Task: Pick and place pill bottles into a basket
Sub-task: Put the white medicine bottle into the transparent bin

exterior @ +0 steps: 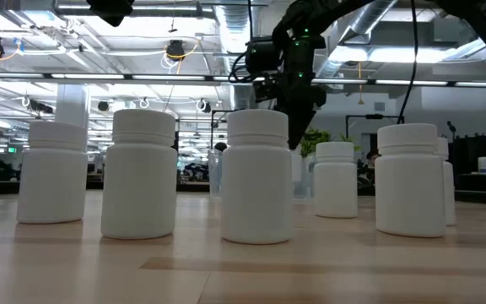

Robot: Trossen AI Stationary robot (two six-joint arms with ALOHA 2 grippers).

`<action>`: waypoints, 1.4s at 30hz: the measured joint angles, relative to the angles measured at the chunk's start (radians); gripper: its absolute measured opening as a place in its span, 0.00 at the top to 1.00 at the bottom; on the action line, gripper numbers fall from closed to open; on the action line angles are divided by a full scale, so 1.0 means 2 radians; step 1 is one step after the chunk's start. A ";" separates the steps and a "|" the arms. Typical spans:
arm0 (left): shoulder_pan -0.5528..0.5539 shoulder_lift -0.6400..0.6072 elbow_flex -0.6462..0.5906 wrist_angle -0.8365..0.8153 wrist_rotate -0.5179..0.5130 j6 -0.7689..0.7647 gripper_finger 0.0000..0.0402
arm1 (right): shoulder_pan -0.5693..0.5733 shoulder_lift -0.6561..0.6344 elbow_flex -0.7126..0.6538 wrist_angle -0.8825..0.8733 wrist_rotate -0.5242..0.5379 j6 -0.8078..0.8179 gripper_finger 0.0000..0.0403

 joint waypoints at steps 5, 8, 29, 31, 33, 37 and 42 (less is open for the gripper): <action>0.000 0.000 0.000 0.000 0.000 0.000 0.31 | 0.000 0.000 0.000 0.005 0.000 0.000 0.57; 0.000 0.000 0.000 0.000 0.000 0.000 0.31 | 0.000 0.000 0.000 0.006 0.000 -0.004 0.57; 0.000 0.000 0.000 0.000 0.000 0.000 0.31 | -0.009 0.000 0.000 0.014 0.000 -0.007 0.58; 0.000 0.000 0.000 0.000 0.000 0.000 0.31 | -0.011 0.000 0.000 0.015 0.000 -0.007 0.58; 0.000 0.000 0.000 0.000 0.000 0.000 0.31 | -0.013 0.000 0.000 0.017 -0.001 -0.007 0.58; 0.000 0.000 0.000 0.000 0.000 0.000 0.31 | -0.013 0.000 0.000 0.016 -0.001 -0.007 0.57; 0.000 0.000 0.000 0.000 0.000 0.000 0.31 | -0.007 0.000 0.000 0.016 -0.001 -0.004 0.58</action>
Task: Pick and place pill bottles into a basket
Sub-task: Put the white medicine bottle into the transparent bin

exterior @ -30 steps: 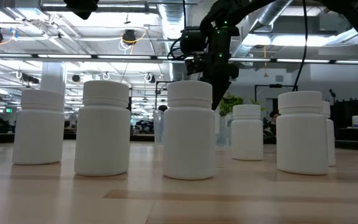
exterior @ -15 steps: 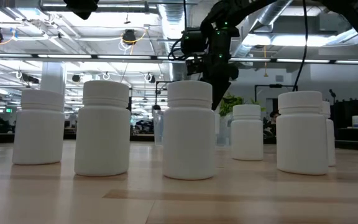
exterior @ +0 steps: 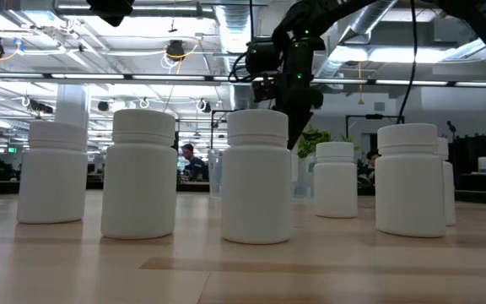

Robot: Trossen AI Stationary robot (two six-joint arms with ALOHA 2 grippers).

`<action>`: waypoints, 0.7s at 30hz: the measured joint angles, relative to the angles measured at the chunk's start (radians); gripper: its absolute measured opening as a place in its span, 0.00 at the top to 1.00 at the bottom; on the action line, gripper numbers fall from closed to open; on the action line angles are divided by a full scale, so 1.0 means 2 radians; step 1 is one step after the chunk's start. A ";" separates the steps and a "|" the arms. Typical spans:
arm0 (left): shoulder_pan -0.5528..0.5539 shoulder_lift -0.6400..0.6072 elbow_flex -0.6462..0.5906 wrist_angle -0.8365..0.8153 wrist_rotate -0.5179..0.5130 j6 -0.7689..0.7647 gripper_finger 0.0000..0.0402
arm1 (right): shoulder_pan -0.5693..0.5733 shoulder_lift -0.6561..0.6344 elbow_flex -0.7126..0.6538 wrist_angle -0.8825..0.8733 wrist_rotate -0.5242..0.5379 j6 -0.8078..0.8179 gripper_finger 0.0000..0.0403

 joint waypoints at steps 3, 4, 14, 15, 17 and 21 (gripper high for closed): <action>0.000 0.000 0.000 0.000 0.000 0.000 0.31 | 0.004 0.000 0.000 -0.001 0.000 0.000 0.58; 0.000 0.000 0.000 0.000 0.000 0.000 0.31 | 0.004 0.000 0.000 -0.001 0.000 0.000 0.58; 0.000 0.000 0.000 0.000 0.000 0.000 0.31 | -0.002 0.000 0.000 0.002 0.001 -0.003 0.58; 0.000 0.000 0.000 0.000 0.000 0.000 0.31 | -0.002 0.000 0.000 0.002 0.001 -0.003 0.58; 0.000 0.000 0.000 0.000 0.000 0.000 0.31 | -0.002 0.000 0.000 0.002 -0.002 -0.002 0.58; 0.000 0.000 0.000 0.000 0.000 0.000 0.31 | 0.000 0.000 0.000 0.001 -0.008 0.000 0.57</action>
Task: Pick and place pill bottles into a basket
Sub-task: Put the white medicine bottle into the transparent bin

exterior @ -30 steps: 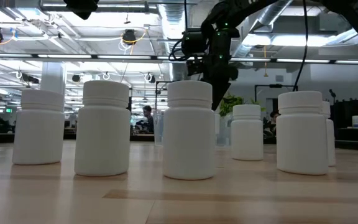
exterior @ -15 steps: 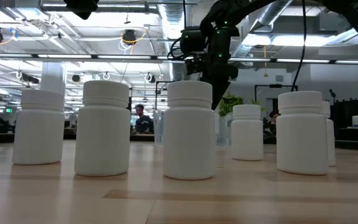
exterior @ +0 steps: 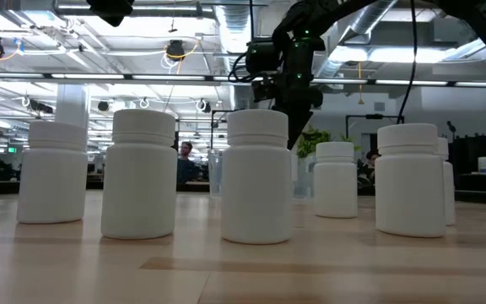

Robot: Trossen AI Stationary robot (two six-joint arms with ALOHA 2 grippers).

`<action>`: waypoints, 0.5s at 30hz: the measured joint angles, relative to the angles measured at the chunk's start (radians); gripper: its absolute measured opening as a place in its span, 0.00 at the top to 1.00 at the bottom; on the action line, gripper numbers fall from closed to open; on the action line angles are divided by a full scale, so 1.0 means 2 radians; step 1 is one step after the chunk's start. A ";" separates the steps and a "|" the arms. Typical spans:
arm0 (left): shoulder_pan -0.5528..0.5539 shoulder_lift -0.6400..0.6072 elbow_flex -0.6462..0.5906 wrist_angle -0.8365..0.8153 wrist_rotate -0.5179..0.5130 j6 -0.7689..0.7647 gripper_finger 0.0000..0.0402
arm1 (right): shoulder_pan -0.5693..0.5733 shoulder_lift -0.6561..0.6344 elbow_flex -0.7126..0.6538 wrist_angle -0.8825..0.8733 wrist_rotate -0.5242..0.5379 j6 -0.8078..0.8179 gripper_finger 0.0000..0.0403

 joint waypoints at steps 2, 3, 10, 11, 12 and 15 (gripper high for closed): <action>0.000 0.000 0.000 0.000 0.000 0.000 0.31 | 0.000 0.000 0.000 0.000 0.000 0.000 0.57; 0.000 0.000 0.000 0.000 0.000 0.000 0.31 | 0.000 0.000 0.000 0.000 -0.001 0.000 0.57; 0.000 0.000 0.000 0.000 0.000 0.000 0.31 | 0.000 0.000 0.000 -0.003 -0.002 0.000 0.57; 0.000 0.000 0.000 0.000 0.000 0.000 0.31 | 0.000 0.000 0.000 -0.005 -0.002 0.000 0.57; 0.000 0.000 0.000 0.000 0.000 0.000 0.31 | 0.000 0.000 0.000 -0.006 -0.002 0.000 0.57; 0.000 0.000 0.000 0.000 0.000 0.001 0.31 | 0.000 0.000 0.000 -0.006 -0.002 0.000 0.57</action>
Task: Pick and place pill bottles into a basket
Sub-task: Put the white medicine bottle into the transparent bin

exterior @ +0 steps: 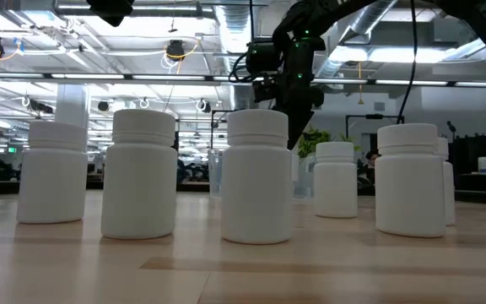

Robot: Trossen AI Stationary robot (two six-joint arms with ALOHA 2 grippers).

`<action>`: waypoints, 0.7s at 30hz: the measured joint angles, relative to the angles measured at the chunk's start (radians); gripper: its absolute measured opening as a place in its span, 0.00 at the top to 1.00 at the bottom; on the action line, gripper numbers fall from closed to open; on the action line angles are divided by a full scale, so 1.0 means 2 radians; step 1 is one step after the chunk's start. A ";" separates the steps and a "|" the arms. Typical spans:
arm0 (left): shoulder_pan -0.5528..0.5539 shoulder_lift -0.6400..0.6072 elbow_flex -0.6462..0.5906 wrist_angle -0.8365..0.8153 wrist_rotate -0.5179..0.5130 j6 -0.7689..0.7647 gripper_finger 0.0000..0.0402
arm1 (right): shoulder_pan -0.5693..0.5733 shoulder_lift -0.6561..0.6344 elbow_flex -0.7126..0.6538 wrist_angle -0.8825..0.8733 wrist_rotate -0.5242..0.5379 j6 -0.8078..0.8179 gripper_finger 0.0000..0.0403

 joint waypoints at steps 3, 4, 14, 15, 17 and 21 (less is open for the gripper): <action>0.000 0.000 0.000 0.000 0.000 0.000 0.31 | 0.000 0.000 0.000 0.000 0.000 0.000 0.56; 0.000 0.000 0.000 0.000 0.000 0.000 0.31 | 0.000 0.000 0.000 0.000 0.000 0.000 0.56; 0.000 0.000 0.000 0.000 0.000 0.000 0.31 | 0.000 0.000 0.000 0.000 0.000 -0.003 0.55; 0.000 0.000 0.000 0.000 0.000 0.000 0.31 | 0.000 0.000 0.000 0.000 0.000 -0.003 0.55; 0.000 0.000 0.000 0.000 0.000 0.000 0.31 | 0.000 0.000 0.000 0.000 0.000 -0.003 0.55; 0.000 0.000 0.000 0.000 0.000 0.000 0.31 | 0.000 0.000 0.000 0.000 0.000 -0.004 0.54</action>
